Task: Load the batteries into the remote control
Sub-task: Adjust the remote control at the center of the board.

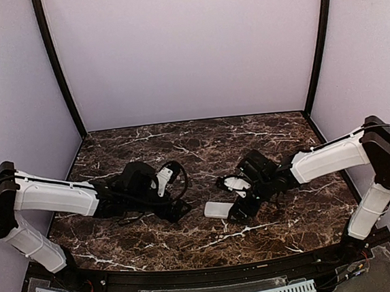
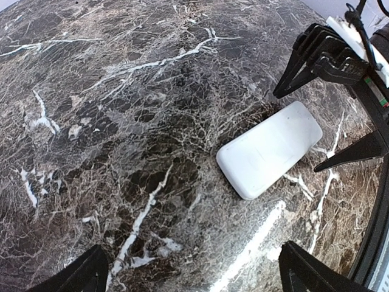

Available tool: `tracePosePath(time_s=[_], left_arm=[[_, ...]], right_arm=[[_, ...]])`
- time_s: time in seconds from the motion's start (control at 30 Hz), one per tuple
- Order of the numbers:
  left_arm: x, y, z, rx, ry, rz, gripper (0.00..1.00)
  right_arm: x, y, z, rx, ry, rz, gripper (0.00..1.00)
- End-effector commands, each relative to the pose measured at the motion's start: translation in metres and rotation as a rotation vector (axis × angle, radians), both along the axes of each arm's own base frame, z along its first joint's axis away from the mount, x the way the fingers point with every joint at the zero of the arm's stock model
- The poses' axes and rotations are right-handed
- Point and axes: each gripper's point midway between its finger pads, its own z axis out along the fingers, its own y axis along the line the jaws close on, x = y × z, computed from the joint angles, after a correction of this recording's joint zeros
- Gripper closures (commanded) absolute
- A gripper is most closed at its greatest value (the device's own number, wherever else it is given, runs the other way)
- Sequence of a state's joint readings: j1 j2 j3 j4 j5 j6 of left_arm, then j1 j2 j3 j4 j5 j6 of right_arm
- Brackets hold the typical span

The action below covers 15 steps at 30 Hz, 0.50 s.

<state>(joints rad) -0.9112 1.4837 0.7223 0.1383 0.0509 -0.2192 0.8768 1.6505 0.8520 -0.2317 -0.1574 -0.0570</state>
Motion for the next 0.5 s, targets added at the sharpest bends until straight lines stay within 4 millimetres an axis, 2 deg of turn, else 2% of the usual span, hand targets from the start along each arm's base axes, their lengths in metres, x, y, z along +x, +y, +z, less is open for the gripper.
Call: tracePosePath(time_s=[0.0, 0.13, 0.2, 0.27, 0.47], left_arm=[[0.013, 0.004, 0.009, -0.012, -0.020, 0.048, 0.01], [0.016, 0.013, 0.025, -0.073, -0.039, 0.097, 0.01], [0.017, 0.019, 0.032, -0.092, -0.046, 0.112, 0.01], [0.020, 0.026, 0.037, -0.091, -0.063, 0.143, 0.01], [0.020, 0.037, 0.049, -0.098, -0.090, 0.173, 0.01]], right_arm=[[0.014, 0.019, 0.021, 0.035, -0.036, 0.036, 0.01], [0.034, 0.043, 0.041, 0.087, -0.048, 0.004, 0.01], [0.051, 0.050, 0.048, 0.089, -0.063, -0.036, 0.01], [0.067, 0.052, 0.047, 0.051, -0.080, -0.070, 0.01], [0.096, 0.049, 0.017, -0.101, -0.112, -0.113, 0.02]])
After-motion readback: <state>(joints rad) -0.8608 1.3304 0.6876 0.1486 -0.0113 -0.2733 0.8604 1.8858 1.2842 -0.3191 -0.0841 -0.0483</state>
